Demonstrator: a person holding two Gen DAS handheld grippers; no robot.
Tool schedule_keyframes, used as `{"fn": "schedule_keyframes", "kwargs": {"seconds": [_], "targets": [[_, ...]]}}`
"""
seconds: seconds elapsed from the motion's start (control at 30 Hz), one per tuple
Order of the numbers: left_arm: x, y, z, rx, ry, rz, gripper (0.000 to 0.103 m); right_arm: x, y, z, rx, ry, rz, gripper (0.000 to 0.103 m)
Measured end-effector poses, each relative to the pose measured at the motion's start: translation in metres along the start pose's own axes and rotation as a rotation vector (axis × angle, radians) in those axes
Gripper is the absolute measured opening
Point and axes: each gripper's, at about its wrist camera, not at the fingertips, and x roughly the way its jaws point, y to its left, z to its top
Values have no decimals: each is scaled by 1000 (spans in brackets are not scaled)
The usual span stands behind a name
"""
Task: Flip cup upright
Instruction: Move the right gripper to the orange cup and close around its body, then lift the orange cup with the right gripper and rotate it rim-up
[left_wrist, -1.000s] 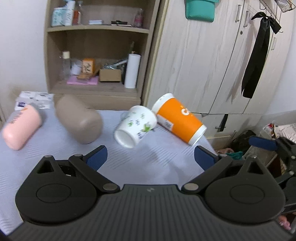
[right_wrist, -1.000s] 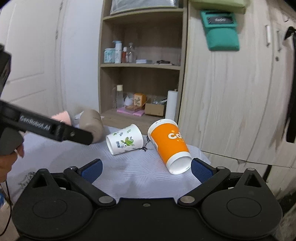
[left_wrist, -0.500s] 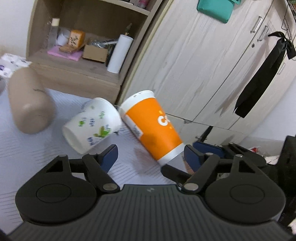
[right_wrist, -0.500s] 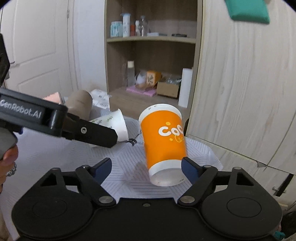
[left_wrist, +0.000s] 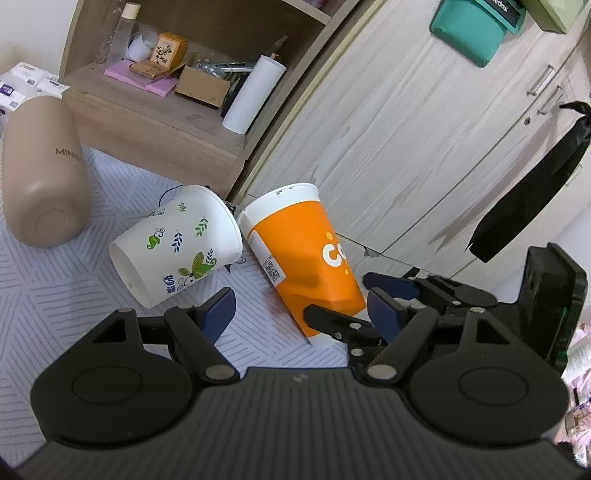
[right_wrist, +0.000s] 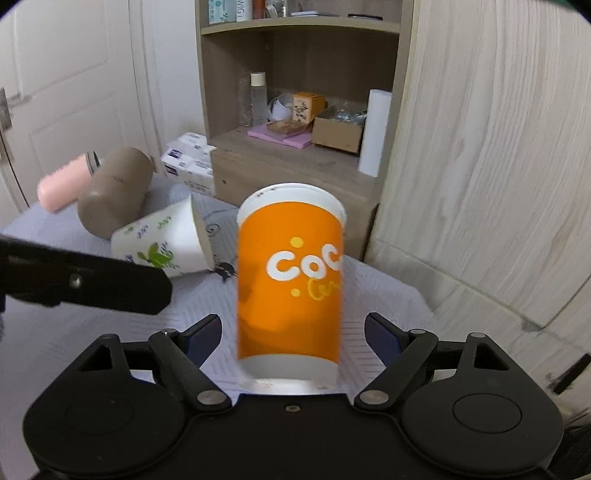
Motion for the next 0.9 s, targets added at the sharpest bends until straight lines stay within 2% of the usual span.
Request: {"fn": "schedule_keyframes", "kwargs": {"seconds": [0.1, 0.2, 0.27, 0.33, 0.47, 0.57, 0.7, 0.9], "targets": [[2, 1, 0, 0, 11, -18, 78, 3, 2, 2, 1, -28, 10, 88], [4, 1, 1, -4, 17, -20, 78, 7, 3, 2, 15, -12, -6, 85], [5, 2, 2, -9, 19, -23, 78, 9, 5, 2, 15, 6, -37, 71], [6, 2, 2, -12, 18, -22, 78, 6, 4, 1, 42, 8, -36, 70], [8, 4, 1, -18, 32, -37, 78, -4, -1, -7, 195, 20, -29, 70], [9, 3, 1, -13, 48, -49, 78, -13, -6, -18, 318, 13, 13, 70], [12, 2, 4, -22, 83, -69, 78, -30, -3, -33, 392, -32, 46, 70], [14, -2, -1, -3, 120, -68, 78, -40, 0, -56, 552, -38, 92, 70]]}}
